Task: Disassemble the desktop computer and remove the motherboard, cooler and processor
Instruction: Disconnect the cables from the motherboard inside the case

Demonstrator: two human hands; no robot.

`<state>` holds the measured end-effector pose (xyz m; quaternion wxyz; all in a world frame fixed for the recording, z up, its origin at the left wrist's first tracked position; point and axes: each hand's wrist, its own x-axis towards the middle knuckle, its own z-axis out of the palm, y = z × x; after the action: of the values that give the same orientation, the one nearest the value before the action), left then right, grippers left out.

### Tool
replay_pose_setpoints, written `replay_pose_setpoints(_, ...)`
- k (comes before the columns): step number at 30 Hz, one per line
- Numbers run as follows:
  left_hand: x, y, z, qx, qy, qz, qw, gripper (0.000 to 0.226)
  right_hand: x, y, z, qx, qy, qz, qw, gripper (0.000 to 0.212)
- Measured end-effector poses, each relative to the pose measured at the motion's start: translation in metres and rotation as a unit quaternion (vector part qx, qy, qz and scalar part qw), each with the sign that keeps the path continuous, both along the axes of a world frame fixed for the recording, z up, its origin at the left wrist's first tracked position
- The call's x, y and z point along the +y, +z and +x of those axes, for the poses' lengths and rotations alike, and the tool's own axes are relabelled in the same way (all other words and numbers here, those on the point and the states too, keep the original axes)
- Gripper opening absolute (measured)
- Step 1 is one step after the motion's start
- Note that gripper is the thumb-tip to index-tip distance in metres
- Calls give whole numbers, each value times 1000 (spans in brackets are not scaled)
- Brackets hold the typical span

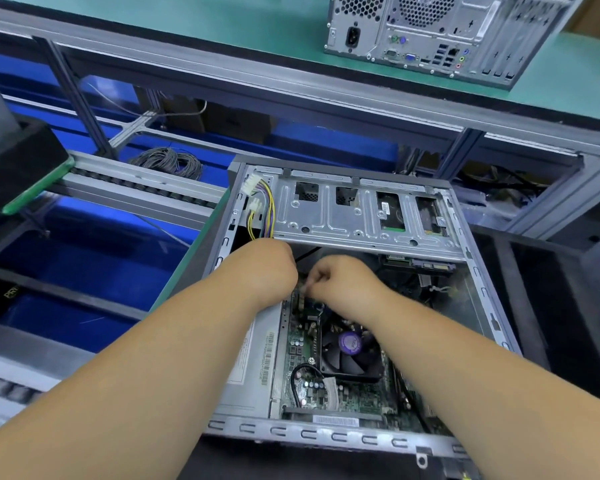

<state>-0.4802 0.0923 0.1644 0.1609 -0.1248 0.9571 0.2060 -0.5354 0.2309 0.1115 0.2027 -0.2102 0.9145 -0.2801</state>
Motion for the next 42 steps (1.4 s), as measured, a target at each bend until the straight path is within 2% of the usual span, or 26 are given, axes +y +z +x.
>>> replay_pose_setpoints(7,-5,-4,-1,7,-21,43,999,31,15,28,7,-81,13,4,997,21)
replay_pose_setpoints(14,-4,-5,2,9,-49,49,998,29,24,34,24,-36,20,40,998,13)
replay_pose_setpoints(17,-4,-7,3,24,-56,27,998,27,34,40,33,-28,100,58,993,7)
replay_pose_setpoints(21,-3,-6,6,50,-68,26,996,27,48,46,42,29,258,104,960,7)
replay_pose_setpoints(27,10,-3,16,114,-114,24,987,24,67,44,37,54,317,89,943,2)
replay_pose_setpoints(30,17,-1,21,85,-164,-16,983,15,76,44,31,79,355,86,928,2)
replay_pose_setpoints(33,23,-1,25,38,-192,-69,978,11,82,44,30,89,414,74,903,7)
replay_pose_setpoints(36,27,-3,28,53,-175,-122,976,14,79,40,31,129,505,67,851,18)
replay_pose_setpoints(42,29,-9,34,138,-54,-87,985,16,59,29,31,193,631,81,747,26)
